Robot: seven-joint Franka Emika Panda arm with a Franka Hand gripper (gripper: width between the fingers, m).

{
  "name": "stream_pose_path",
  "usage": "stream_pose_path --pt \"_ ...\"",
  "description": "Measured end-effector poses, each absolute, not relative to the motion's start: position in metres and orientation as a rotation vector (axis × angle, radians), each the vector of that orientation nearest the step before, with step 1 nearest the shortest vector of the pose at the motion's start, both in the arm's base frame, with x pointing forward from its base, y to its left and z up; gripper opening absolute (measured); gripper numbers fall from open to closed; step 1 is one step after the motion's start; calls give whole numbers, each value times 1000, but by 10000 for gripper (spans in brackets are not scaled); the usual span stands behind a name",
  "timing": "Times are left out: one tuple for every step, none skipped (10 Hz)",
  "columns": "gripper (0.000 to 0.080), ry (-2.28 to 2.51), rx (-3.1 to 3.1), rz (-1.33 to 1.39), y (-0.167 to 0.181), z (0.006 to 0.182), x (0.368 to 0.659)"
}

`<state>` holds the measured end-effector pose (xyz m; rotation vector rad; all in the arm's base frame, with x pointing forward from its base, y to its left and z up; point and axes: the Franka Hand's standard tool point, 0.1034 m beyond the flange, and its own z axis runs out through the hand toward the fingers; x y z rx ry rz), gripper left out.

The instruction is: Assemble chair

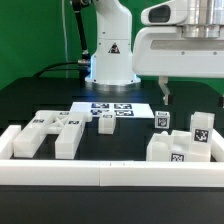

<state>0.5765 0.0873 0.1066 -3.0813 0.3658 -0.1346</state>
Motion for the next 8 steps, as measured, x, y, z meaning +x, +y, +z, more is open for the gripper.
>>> stream_pose_path --pt "649 339 -3080 -120 74 110 557" --pt "649 267 -3090 -122 56 110 543" --pt "649 219 -3099 -130 37 106 534" --pt "649 197 -3108 -144 22 99 527" --pt "649 201 -3110 -144 21 97 525" --pt "649 198 -3110 -145 22 97 526" --pt "649 198 -3110 -145 22 97 525" --pt "649 197 -3110 -144 22 97 525"
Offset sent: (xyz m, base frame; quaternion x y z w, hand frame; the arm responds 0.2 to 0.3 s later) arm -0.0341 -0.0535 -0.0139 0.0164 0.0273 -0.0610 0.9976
